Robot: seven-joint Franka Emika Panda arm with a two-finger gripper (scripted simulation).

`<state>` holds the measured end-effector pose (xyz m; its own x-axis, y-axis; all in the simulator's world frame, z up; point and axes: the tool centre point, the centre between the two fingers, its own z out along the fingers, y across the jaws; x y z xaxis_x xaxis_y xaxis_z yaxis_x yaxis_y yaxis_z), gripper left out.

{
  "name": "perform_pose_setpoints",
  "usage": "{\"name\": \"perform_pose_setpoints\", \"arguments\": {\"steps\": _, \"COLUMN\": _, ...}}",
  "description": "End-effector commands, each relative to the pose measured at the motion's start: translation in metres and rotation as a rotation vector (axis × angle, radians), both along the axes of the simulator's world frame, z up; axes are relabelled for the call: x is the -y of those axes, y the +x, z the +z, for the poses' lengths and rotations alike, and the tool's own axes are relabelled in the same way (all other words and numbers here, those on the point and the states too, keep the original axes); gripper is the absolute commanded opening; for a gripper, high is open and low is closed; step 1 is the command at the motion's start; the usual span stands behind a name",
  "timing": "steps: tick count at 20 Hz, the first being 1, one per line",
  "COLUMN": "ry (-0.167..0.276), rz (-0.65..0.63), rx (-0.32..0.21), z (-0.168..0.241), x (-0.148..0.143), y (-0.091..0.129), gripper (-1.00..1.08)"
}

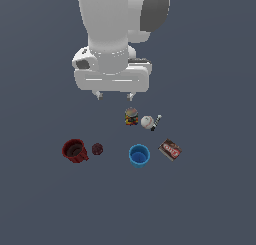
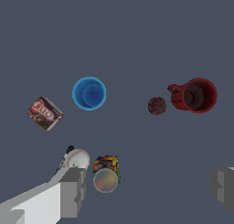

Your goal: Pick up a designated object from a clutter of objects.

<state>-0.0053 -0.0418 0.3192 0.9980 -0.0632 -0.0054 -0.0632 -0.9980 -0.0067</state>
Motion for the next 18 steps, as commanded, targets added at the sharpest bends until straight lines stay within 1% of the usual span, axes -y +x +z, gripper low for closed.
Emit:
{"name": "perform_pose_setpoints", "arguments": {"steps": 1, "ry": 0.000, "rz": 0.004, "rx": 0.000, "z": -0.007, "x": -0.002, "y": -0.002, "gripper": 1.00}}
{"name": "perform_pose_setpoints", "arguments": {"steps": 6, "ry": -0.001, "rz": 0.019, "rx": 0.000, "z": -0.029, "x": -0.008, "y": -0.009, "gripper": 1.00}}
{"name": "perform_pose_setpoints", "arguments": {"steps": 10, "ry": -0.003, "rz": 0.036, "rx": 0.001, "z": -0.055, "x": -0.015, "y": -0.018, "gripper": 1.00}}
{"name": "perform_pose_setpoints", "arguments": {"steps": 14, "ry": -0.004, "rz": 0.058, "rx": 0.001, "z": -0.087, "x": -0.025, "y": -0.033, "gripper": 1.00}}
{"name": "perform_pose_setpoints", "arguments": {"steps": 18, "ry": -0.005, "rz": 0.083, "rx": 0.002, "z": -0.120, "x": -0.034, "y": -0.054, "gripper": 1.00}}
